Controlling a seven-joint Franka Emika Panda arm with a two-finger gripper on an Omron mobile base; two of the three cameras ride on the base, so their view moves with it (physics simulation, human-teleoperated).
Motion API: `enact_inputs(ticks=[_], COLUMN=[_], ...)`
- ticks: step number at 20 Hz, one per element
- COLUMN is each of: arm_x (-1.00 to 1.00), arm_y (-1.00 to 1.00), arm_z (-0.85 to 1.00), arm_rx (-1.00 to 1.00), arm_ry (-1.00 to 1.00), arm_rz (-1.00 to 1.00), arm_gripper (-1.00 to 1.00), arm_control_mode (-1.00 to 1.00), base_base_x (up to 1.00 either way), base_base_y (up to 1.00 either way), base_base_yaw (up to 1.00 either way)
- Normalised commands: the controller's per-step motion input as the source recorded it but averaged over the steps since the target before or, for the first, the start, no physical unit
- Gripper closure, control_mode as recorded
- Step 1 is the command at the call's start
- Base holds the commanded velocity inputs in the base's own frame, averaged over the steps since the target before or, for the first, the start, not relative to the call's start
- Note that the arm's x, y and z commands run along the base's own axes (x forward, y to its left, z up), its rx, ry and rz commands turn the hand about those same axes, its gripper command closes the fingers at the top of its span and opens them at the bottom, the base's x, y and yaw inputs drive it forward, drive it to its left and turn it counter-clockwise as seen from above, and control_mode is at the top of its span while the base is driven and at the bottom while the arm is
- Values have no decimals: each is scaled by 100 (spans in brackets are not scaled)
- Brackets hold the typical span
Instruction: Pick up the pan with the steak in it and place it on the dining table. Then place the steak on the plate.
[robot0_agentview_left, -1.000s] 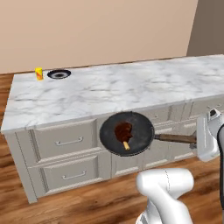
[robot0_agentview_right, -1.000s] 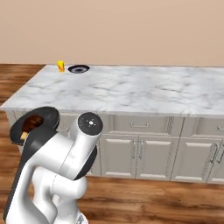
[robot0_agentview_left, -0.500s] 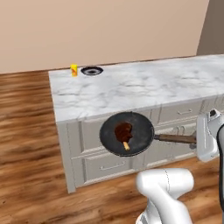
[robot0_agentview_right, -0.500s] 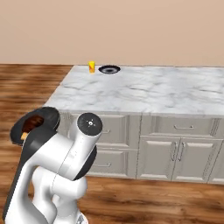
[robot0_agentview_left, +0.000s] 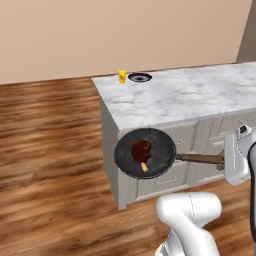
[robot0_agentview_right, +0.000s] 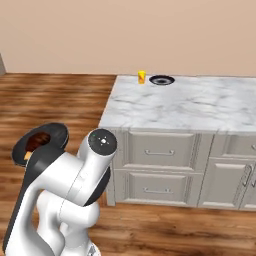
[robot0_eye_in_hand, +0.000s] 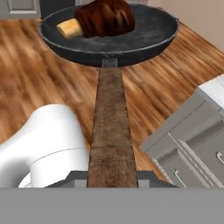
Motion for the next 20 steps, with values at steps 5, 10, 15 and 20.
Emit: enact_inputs(ticks=[5, 10, 15, 20], arm_x=[0, 0, 0, 0], arm_y=[0, 0, 0, 0], arm_z=[0, 0, 0, 0], arm_rx=[0, 0, 0, 0], arm_ry=[0, 0, 0, 0], arm_rz=[0, 0, 0, 0], arm_gripper=[100, 100, 100, 100], arm_control_mode=[100, 100, 100, 100], base_base_x=[0, 0, 65, 100], base_base_y=[100, 100, 76, 47], base_base_yaw=[0, 1, -11, -18])
